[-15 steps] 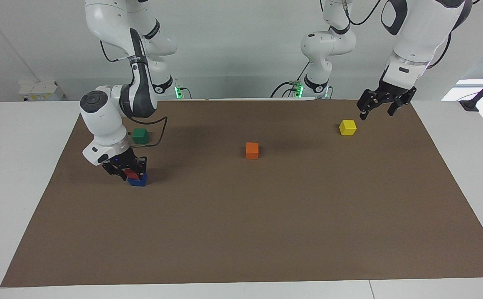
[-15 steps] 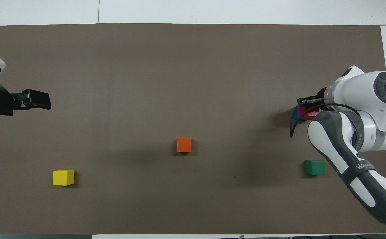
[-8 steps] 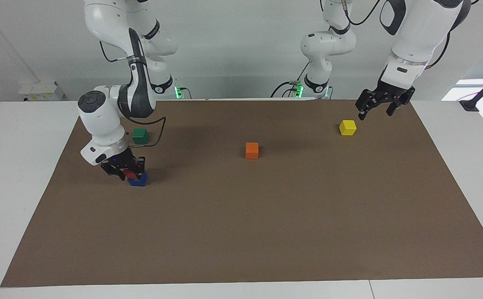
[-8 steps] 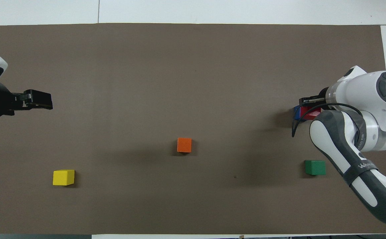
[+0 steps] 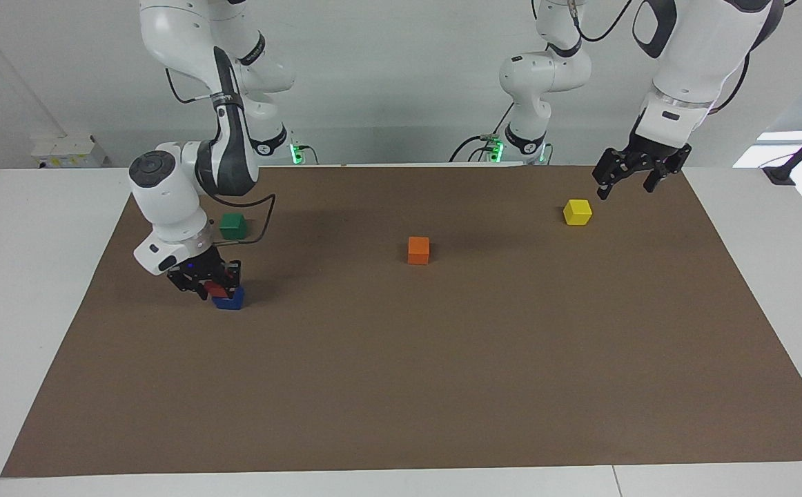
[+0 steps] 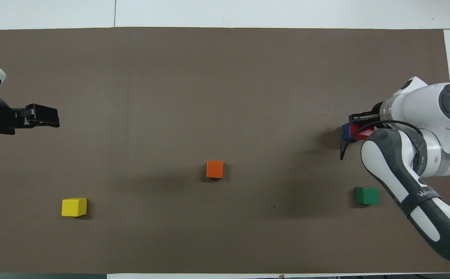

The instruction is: Transfer red block to right arm and stack on blue block

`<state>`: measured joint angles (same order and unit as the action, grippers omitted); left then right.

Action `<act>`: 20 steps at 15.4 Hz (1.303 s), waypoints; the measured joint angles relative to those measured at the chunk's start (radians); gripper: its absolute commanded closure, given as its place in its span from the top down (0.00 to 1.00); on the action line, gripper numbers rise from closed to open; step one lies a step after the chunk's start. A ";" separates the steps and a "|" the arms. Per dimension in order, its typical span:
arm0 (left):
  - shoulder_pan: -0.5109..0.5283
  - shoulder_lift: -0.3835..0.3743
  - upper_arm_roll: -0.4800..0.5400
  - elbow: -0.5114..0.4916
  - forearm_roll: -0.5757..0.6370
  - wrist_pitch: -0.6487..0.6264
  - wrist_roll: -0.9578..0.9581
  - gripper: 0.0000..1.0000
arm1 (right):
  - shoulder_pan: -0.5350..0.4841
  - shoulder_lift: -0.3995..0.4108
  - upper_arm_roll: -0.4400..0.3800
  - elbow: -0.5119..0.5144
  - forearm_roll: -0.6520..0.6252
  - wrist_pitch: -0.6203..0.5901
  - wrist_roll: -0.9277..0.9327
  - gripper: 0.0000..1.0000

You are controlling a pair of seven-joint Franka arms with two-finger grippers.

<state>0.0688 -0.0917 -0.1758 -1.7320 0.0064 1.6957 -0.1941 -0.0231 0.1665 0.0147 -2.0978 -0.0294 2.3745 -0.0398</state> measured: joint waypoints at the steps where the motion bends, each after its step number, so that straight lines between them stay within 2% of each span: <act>1: 0.000 0.000 0.002 0.000 0.000 0.000 0.000 1.00 | 0.000 0.000 0.000 0.000 0.000 0.000 0.000 1.00; 5: 0.000 0.000 0.009 0.000 0.000 -0.001 0.000 1.00 | 0.000 0.000 0.000 0.000 0.000 -0.002 0.000 1.00; 8: 0.000 0.000 0.006 0.000 0.000 -0.001 0.000 1.00 | 0.000 -0.004 0.000 0.022 0.000 -0.060 0.001 1.00; 14: 0.000 -0.004 0.003 0.000 0.000 -0.001 0.000 1.00 | 0.007 -0.061 0.002 0.189 0.007 -0.354 0.013 1.00; 20: 0.001 -0.004 0.005 0.000 0.000 -0.002 0.000 1.00 | 0.008 -0.238 0.028 0.257 0.010 -0.655 0.013 1.00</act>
<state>0.0698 -0.0955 -0.1704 -1.7320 0.0064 1.6941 -0.1942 -0.0150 -0.0717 0.0422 -1.8409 -0.0198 1.7192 -0.0267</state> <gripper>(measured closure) 0.000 0.000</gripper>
